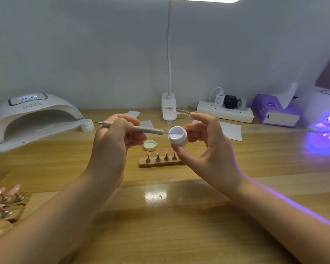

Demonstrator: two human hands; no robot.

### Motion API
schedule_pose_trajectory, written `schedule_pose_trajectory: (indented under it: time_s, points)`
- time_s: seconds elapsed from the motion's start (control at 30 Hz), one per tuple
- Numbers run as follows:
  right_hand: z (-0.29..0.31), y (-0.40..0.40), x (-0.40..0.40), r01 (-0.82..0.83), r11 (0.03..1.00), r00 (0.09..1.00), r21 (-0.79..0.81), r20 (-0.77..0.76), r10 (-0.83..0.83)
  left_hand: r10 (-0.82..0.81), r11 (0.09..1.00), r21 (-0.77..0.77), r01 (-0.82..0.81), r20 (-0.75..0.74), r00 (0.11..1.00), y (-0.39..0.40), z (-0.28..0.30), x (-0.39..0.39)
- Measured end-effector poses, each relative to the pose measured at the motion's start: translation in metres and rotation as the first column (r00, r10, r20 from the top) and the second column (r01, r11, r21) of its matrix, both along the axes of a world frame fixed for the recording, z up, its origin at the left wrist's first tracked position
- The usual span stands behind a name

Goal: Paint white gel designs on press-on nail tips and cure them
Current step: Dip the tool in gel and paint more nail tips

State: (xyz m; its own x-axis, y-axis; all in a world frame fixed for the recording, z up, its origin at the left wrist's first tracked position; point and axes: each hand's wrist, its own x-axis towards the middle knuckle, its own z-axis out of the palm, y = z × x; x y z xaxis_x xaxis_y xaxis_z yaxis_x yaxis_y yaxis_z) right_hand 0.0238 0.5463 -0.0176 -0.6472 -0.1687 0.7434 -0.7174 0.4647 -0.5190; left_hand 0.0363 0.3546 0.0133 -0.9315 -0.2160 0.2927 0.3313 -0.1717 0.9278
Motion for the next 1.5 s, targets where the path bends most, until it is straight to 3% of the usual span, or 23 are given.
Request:
schedule_pose_trajectory:
  time_s: [0.77, 1.03, 1.23, 1.33, 1.5]
  points:
    - [-0.003, 0.0, -0.001, -0.015, 1.0, 1.0, 0.017, -0.022, 0.015, -0.043, 0.993, 0.103, 0.052, -0.094, 0.995, 0.005, 0.019, 0.01]
    - [-0.002, 0.006, -0.005, -0.013, 1.0, 1.0, 0.009, -0.014, 0.014, -0.185, 0.957, 0.213, 0.198, -0.077, 0.98, 0.004, 0.007, 0.003]
    - [-0.007, 0.026, -0.018, 0.186, 0.982, 0.974, -0.023, 0.138, -0.181, -0.136, 0.974, 0.17, 0.149, -0.087, 0.987, 0.003, -0.003, 0.002]
    - [-0.014, 0.034, -0.026, 0.291, 0.954, 0.918, 0.07, 0.259, -0.299, -0.04, 0.995, 0.091, 0.043, -0.033, 0.999, 0.007, -0.013, 0.002]
    - [-0.024, 0.04, -0.032, 0.298, 0.938, 0.834, 0.179, 0.428, -0.347, 0.057, 0.998, -0.012, -0.057, 0.004, 0.998, 0.012, -0.028, 0.003]
